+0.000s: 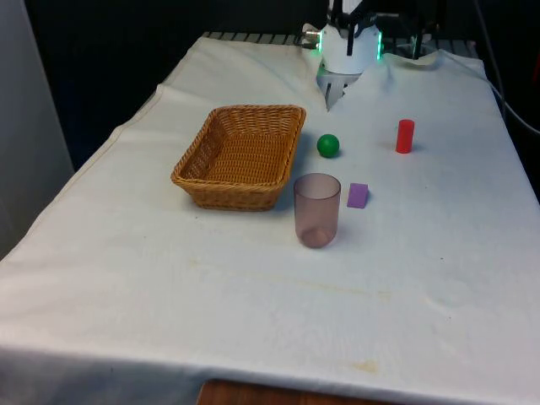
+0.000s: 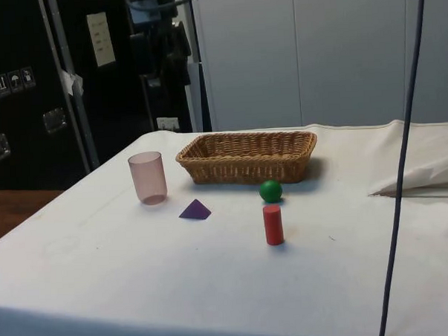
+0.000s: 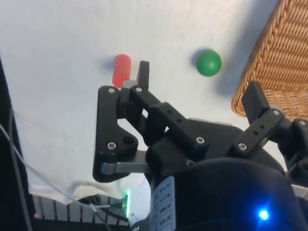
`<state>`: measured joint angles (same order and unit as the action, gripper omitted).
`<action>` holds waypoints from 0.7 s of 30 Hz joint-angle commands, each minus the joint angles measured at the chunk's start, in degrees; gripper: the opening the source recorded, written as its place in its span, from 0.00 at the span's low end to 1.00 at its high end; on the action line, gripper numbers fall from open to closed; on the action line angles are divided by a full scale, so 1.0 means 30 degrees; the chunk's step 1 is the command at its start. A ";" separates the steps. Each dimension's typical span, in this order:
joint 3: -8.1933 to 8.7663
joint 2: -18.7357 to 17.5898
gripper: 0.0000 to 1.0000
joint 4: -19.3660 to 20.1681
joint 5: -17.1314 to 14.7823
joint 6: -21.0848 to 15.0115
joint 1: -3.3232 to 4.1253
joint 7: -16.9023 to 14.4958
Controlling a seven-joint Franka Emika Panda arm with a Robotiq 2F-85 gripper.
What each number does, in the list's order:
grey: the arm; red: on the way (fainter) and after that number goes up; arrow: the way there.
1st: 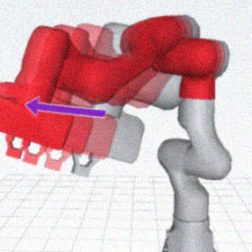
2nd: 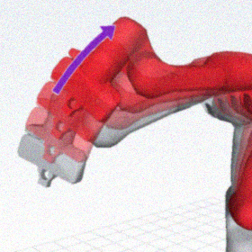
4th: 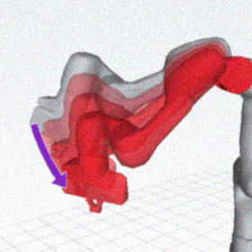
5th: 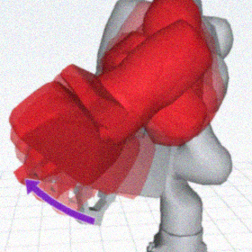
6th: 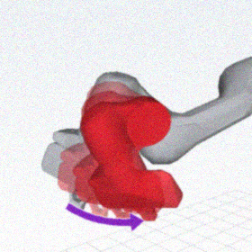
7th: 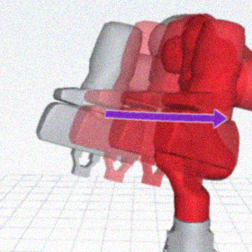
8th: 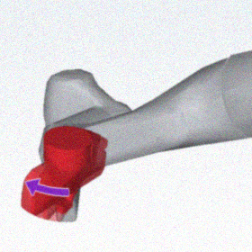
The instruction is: Pick up the triangular block and place it into the basket.
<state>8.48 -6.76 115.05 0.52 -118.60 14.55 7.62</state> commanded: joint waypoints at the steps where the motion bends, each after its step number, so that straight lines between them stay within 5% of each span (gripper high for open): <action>1: -0.0019 0.0057 1.00 0.0286 0.0210 -0.0516 0.0057 0.0115; 21: -0.0458 -0.0898 1.00 0.2387 0.0554 -0.4049 0.0038 0.0076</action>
<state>7.16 -9.34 121.81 2.06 -129.77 14.61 7.56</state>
